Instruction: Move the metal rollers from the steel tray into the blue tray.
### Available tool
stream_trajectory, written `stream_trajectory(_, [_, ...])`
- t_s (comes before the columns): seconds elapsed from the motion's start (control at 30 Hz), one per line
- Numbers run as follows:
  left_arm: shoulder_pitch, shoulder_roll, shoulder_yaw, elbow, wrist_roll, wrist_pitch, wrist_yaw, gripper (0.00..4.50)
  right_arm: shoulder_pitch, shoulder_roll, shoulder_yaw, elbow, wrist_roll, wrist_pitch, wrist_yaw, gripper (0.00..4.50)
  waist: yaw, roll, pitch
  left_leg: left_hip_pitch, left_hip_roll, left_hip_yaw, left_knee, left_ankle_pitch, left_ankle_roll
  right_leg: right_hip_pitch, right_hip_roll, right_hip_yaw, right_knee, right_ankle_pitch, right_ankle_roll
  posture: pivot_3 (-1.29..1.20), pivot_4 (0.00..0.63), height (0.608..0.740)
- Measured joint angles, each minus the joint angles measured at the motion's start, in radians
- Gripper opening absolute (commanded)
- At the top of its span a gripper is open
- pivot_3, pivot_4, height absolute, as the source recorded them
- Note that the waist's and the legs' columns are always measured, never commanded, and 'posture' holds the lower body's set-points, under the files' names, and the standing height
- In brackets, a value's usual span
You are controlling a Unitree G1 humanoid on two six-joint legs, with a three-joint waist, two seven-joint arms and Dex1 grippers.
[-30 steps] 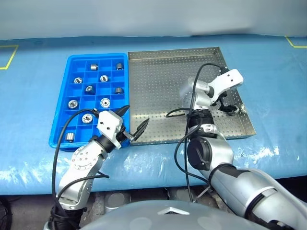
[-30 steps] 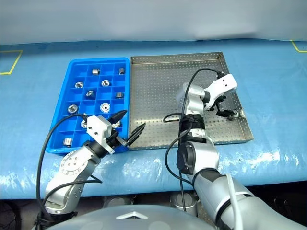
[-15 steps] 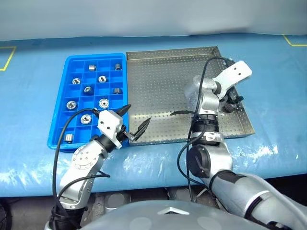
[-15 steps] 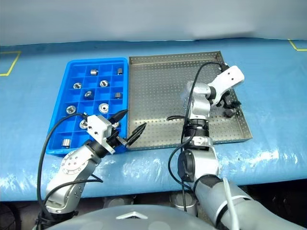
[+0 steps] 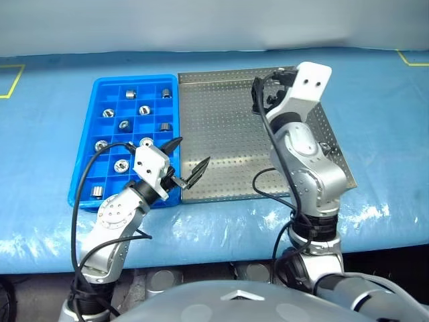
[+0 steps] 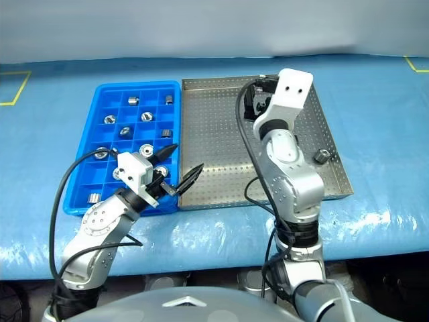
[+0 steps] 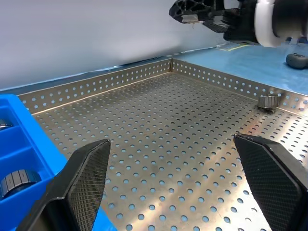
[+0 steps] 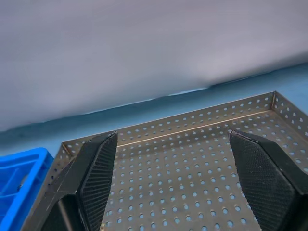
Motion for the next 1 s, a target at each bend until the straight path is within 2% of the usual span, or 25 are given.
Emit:
stream_trajectory(0.13, [-0.034,0.0,-0.001,0.021,-0.001,0.003,-0.011,4.5,0.015,0.02,-0.07,-0.045,-0.032,0.039,-0.051,3.86,-0.022,0.0,0.0,0.0,0.0,0.0,0.0,0.0,0.0,0.0,0.0,0.0,0.0,0.0,0.0,-0.16,0.15,0.74])
stream_trajectory(0.27, [-0.066,-0.002,-0.003,0.041,-0.001,0.005,-0.017,4.5,0.054,0.139,-0.135,-0.052,-0.113,0.072,-0.195,3.86,-0.042,0.0,0.0,0.0,0.001,0.0,-0.001,0.0,0.0,-0.001,0.001,0.001,0.0,0.0,0.0,-0.2,0.15,0.74])
stream_trajectory(0.43, [-0.118,-0.004,-0.002,0.082,0.0,0.008,-0.018,4.5,0.071,0.186,-0.157,-0.037,-0.257,0.081,-0.352,3.86,-0.064,0.0,0.0,-0.001,-0.001,0.001,0.001,0.0,0.0,-0.001,-0.001,0.002,0.0,0.001,0.001,-0.29,0.15,0.74])
stream_trajectory(0.7, [-0.235,-0.019,-0.002,0.17,-0.001,0.009,-0.037,4.5,0.026,0.219,-0.112,0.001,-0.389,0.015,-0.502,3.86,-0.16,0.001,0.0,-0.001,-0.001,0.001,0.002,0.0,0.0,-0.001,0.0,0.003,0.0,0.001,0.002,-0.39,0.15,0.74])
stream_trajectory(0.83, [-0.273,-0.033,-0.004,0.211,0.001,0.008,-0.043,4.5,0.019,0.221,-0.084,0.082,-0.4,-0.047,-0.556,3.86,-0.21,0.001,0.0,-0.001,-0.001,0.002,0.002,0.0,0.0,-0.001,0.0,0.003,0.0,0.001,0.002,-0.4,0.15,0.74])
stream_trajectory(1.0, [-0.29,-0.037,-0.022,0.236,0.005,0.007,-0.063,4.5,0.018,0.221,-0.097,0.157,-0.349,-0.112,-0.62,3.86,-0.247,0.001,0.0,-0.002,-0.001,0.002,0.002,0.0,0.0,0.0,0.0,0.003,0.0,0.001,0.002,-0.43,0.15,0.74])
